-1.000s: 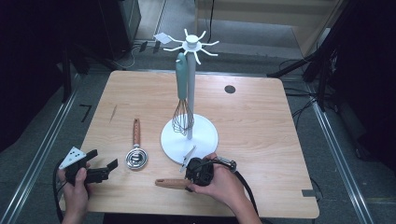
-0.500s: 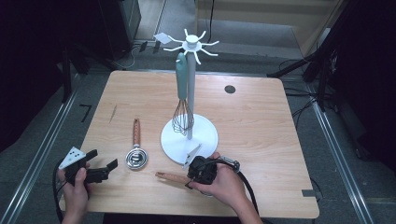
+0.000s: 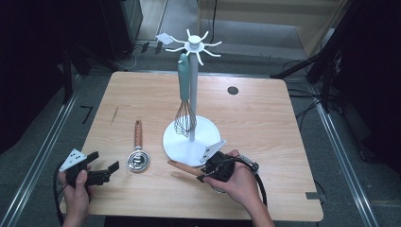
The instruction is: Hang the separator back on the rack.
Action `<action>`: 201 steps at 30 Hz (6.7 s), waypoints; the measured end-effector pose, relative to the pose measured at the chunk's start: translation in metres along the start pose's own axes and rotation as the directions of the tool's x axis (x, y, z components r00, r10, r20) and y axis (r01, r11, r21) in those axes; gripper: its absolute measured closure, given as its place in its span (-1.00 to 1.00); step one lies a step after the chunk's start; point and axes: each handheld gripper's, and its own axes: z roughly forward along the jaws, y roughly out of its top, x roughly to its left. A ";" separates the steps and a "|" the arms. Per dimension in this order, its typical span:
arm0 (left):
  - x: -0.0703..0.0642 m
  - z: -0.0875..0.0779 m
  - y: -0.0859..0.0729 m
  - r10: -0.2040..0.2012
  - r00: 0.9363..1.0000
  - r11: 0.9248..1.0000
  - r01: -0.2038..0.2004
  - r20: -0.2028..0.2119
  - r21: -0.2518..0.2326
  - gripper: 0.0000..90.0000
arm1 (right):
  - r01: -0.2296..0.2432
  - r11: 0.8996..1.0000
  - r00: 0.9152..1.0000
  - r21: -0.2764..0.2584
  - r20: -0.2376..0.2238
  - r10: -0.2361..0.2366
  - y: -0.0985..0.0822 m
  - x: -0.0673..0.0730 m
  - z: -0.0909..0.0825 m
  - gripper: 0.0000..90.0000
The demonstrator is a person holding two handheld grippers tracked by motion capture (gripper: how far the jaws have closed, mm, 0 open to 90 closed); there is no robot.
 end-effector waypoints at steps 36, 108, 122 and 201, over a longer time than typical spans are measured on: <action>0.000 0.000 0.000 -0.003 1.000 1.000 0.003 -0.001 0.001 -1.00 | -0.173 0.943 0.967 -0.285 0.134 0.218 -0.039 -0.031 -0.050 0.58; 0.001 -0.002 -0.001 -0.008 1.000 1.000 0.008 0.001 -0.011 -1.00 | -0.001 0.653 0.873 -0.757 0.318 0.370 -0.015 0.006 -0.101 0.58; 0.001 -0.002 -0.001 -0.008 1.000 1.000 0.008 -0.001 -0.010 -1.00 | 0.041 0.623 0.866 -0.781 0.339 0.368 0.004 0.003 -0.119 0.58; 0.001 -0.001 -0.001 -0.016 1.000 1.000 0.016 0.002 -0.013 -1.00 | 0.106 0.540 0.871 -0.835 0.340 0.354 0.051 0.012 -0.147 0.58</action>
